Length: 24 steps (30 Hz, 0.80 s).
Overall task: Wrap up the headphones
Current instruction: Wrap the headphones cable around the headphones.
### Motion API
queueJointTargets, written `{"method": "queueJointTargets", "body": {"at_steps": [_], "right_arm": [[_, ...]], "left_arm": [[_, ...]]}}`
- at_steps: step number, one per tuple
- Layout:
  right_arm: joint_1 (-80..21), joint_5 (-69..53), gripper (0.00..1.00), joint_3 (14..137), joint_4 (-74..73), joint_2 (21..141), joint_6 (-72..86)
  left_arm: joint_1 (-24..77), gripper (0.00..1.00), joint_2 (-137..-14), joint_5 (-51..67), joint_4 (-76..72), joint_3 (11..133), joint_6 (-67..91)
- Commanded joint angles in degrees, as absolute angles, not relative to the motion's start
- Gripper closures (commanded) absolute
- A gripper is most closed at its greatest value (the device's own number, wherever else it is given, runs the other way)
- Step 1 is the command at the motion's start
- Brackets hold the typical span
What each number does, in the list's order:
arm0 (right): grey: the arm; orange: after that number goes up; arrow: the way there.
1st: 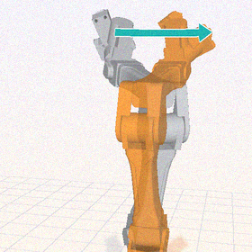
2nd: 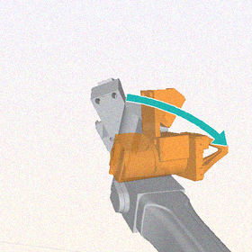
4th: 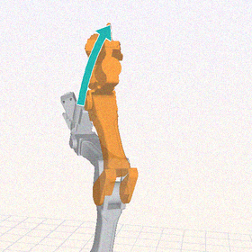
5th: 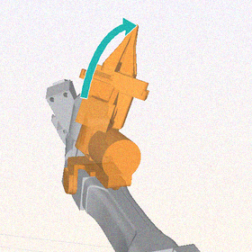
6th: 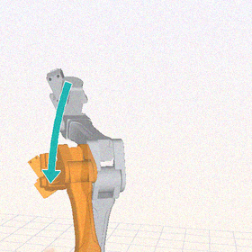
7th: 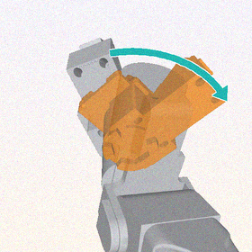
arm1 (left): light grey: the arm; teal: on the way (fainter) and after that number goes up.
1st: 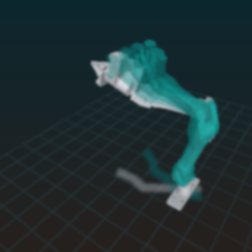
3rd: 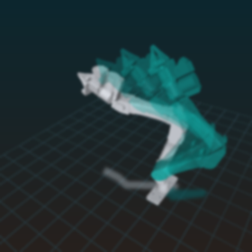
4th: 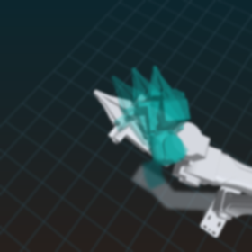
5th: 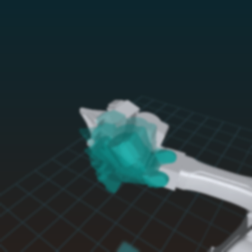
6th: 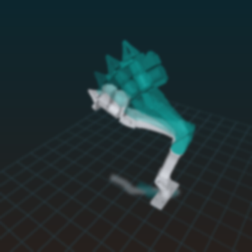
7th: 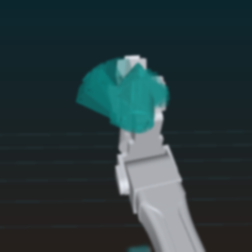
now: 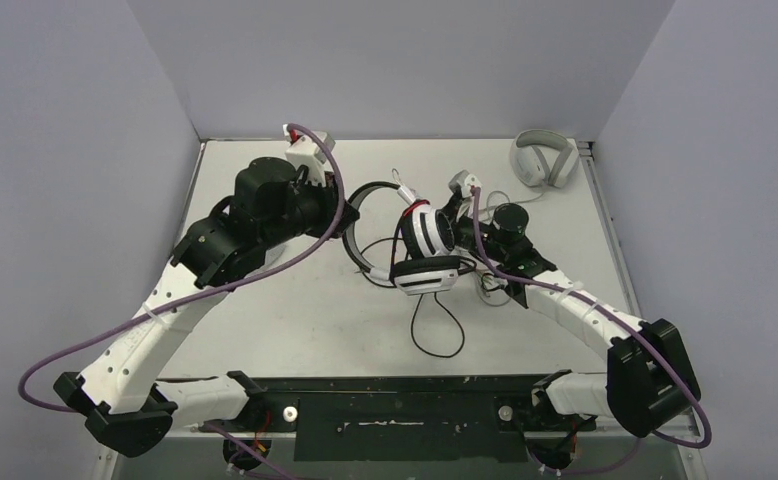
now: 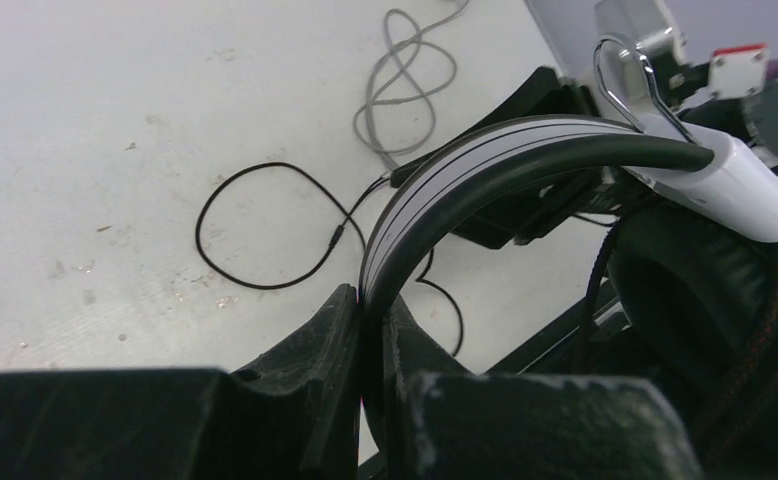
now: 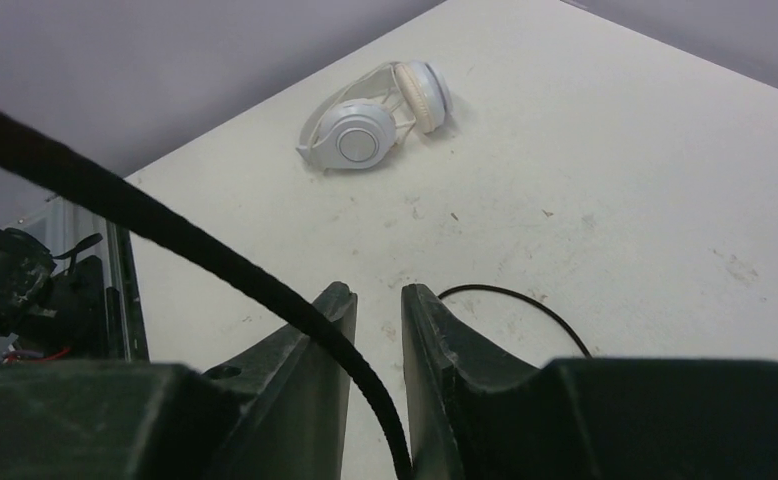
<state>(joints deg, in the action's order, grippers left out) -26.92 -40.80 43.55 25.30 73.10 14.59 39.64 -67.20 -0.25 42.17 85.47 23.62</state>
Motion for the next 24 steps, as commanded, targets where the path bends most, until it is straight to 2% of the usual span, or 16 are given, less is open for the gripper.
{"method": "queueJointTargets", "body": {"at_steps": [1,11,15,24], "right_arm": [[-26.46,-44.06,0.74,40.71,42.10,71.99,18.86],[-26.82,-46.41,0.72,36.86,52.39,75.72,23.37],[-28.04,-45.27,0.73,33.62,54.37,75.94,23.38],[-36.26,-41.11,0.75,27.93,55.41,74.89,22.04]], "left_arm": [[39.44,1.00,-66.79,3.78,39.22,93.36,32.35],[38.85,1.00,-67.65,1.43,39.86,99.27,39.44],[37.02,1.00,-66.76,1.33,35.50,97.48,44.15],[25.07,1.00,-67.15,11.99,27.76,93.19,53.31]]}}
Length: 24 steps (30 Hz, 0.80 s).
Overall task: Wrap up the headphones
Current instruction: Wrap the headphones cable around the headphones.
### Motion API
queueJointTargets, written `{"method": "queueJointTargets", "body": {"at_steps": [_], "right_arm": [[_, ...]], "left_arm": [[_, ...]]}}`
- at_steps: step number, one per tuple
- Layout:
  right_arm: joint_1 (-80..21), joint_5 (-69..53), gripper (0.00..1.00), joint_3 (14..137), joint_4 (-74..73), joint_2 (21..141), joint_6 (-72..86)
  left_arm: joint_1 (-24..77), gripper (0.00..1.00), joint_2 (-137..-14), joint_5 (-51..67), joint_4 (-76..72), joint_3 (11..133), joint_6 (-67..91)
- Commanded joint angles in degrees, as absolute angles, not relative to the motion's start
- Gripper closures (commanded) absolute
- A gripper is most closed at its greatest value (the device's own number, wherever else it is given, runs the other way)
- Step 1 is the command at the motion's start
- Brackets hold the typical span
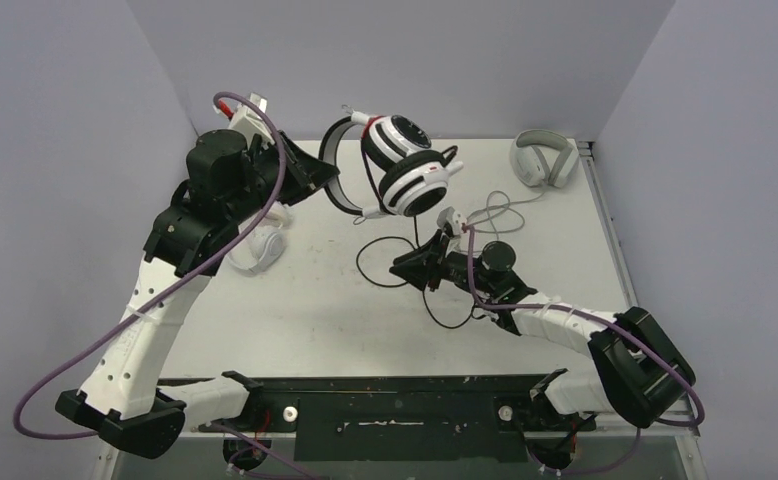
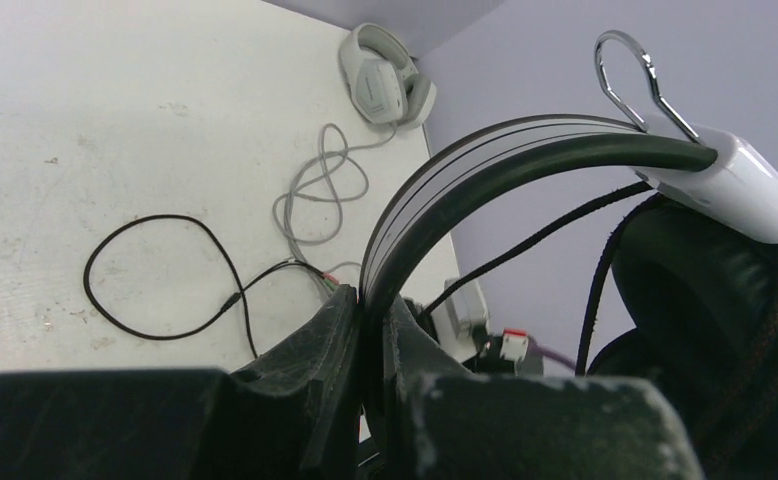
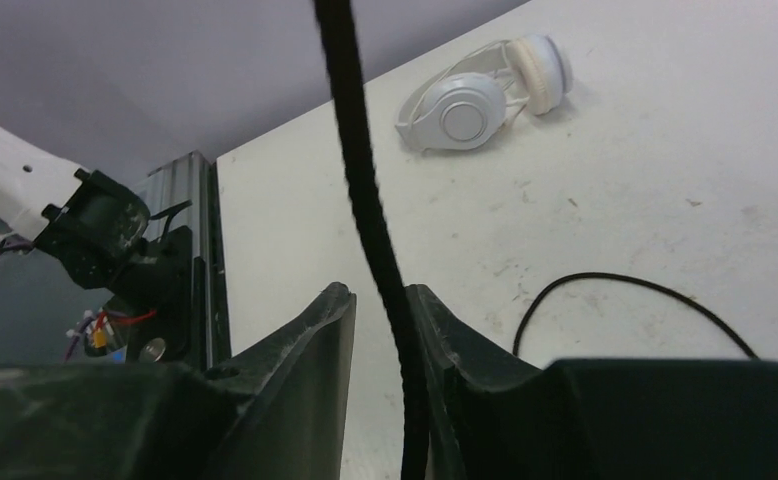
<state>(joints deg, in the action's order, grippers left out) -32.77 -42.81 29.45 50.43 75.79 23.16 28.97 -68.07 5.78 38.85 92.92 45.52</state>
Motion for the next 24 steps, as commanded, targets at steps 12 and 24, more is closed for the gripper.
{"method": "queueJointTargets", "body": {"at_steps": [12,24], "right_arm": [[-50.49,-38.32,0.77,29.85,49.78,72.88,21.73],[-58.49,-36.33,0.85,41.99,31.62,68.22,17.79]], "left_arm": [[15.22,1.00,-69.51,15.08,26.64,89.52,53.78],[10.93,1.00,-69.87,-3.90,30.17,84.72,40.15]]}}
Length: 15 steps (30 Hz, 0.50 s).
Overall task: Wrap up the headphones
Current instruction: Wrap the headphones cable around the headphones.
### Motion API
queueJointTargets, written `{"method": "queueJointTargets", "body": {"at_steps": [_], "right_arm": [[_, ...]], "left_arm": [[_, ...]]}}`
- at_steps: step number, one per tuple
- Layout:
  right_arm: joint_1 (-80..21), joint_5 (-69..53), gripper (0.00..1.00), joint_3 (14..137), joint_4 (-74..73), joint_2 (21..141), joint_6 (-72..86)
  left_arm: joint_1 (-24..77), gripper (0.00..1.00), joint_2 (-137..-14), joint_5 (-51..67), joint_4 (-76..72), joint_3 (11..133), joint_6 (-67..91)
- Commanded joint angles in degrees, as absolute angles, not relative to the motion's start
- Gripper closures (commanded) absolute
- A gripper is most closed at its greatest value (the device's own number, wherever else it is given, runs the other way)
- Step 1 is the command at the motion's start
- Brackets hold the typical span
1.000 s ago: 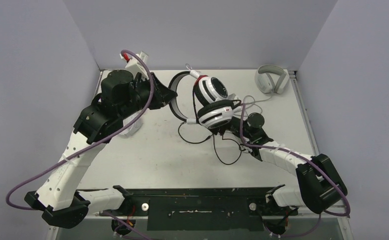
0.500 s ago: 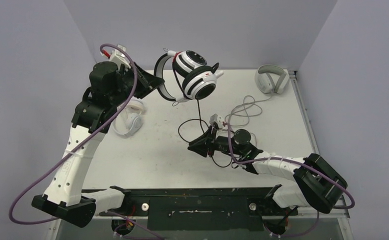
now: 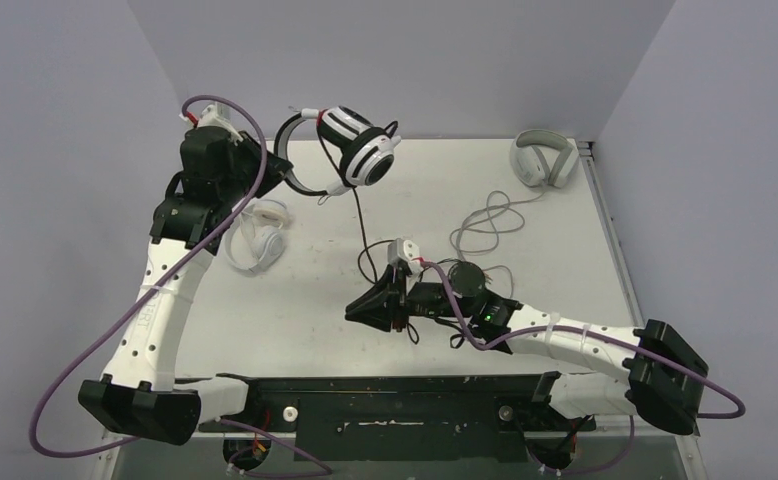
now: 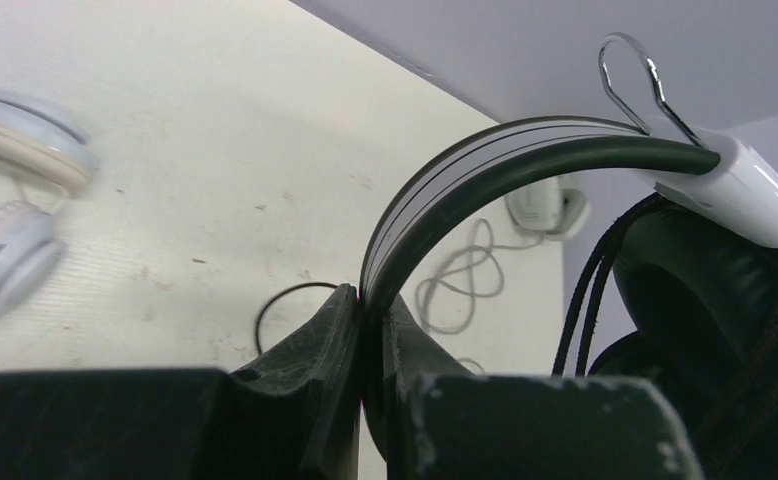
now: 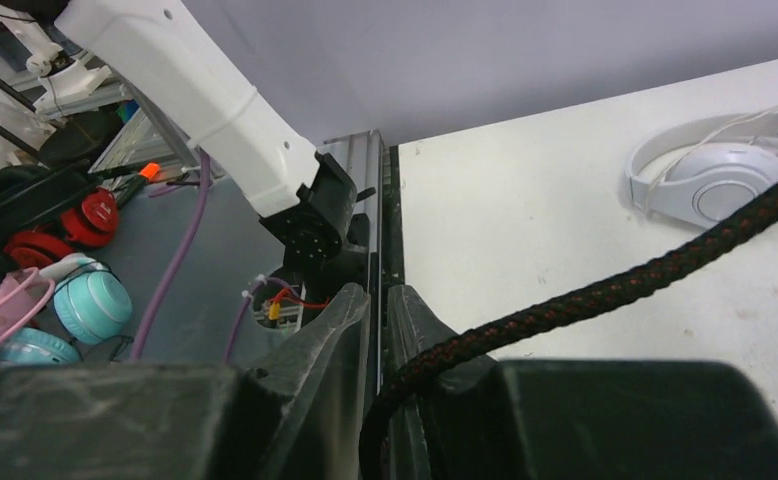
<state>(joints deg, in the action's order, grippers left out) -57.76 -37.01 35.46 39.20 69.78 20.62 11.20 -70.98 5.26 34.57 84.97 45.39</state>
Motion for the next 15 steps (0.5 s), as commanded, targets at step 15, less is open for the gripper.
{"method": "queueJointTargets", "body": {"at_steps": [15], "right_arm": [[-58.10,-29.75,0.94,58.29,8.03,72.04,10.01]], "left_arm": [[16.96,1.00,-64.95,-25.88,26.25,70.08,15.38]]}}
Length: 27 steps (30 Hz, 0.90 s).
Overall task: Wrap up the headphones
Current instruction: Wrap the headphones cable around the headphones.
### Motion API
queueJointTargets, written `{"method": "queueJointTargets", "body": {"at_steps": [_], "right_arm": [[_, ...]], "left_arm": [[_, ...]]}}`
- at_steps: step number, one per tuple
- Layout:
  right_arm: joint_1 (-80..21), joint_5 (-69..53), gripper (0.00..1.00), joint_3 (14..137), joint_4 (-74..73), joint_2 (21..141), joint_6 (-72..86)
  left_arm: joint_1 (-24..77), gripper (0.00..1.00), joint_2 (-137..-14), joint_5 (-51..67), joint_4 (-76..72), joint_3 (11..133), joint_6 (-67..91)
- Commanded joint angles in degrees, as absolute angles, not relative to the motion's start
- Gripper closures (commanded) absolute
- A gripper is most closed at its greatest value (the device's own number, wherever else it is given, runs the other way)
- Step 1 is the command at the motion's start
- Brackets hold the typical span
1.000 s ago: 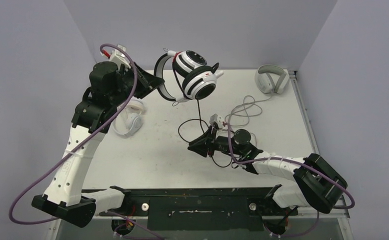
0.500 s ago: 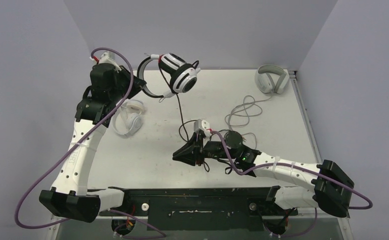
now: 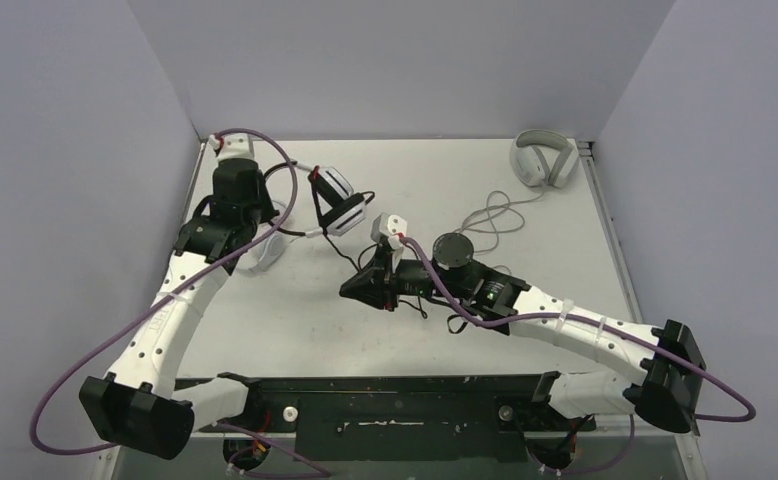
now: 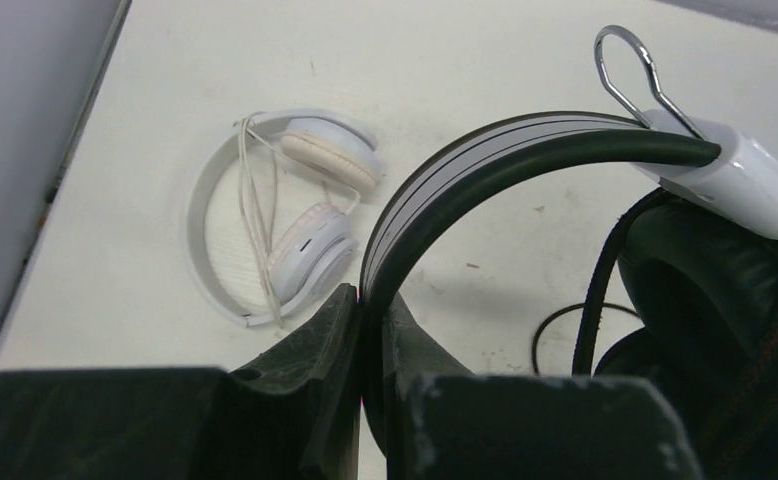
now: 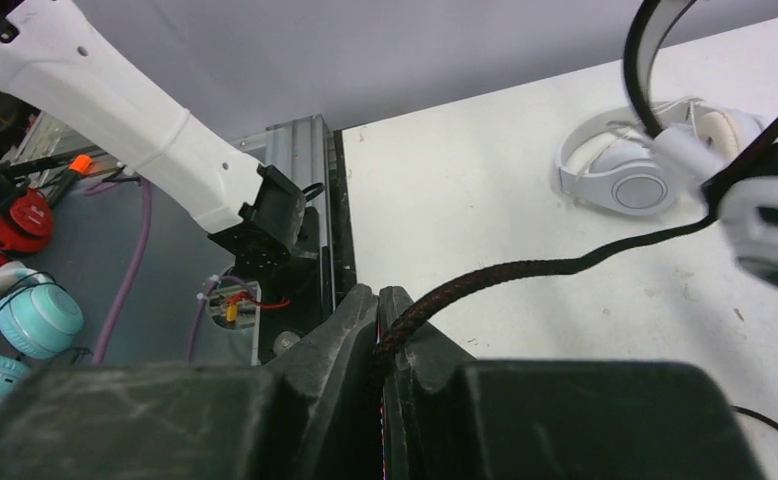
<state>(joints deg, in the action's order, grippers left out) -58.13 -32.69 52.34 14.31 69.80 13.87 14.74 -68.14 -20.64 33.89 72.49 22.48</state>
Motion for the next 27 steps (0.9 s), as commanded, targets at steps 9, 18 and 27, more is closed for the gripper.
{"method": "queueJointTargets", "body": {"at_steps": [9,18,27], "right_arm": [[-56.48,-24.25,0.97,68.89,-5.01,75.68,2.87],[-48.20,-21.26,1.00,74.97,-14.63,77.81,0.66],[-44.83,-15.51,0.98,74.83,-14.87,79.35,1.30]], "left_arm": [[27.76,1.00,-64.96,-33.86,26.20,65.48,1.21],[30.74,1.00,-63.52,-26.68,27.85,64.12,-2.93],[31.68,1.00,-64.42,-13.11,32.59,68.40,-0.28]]}}
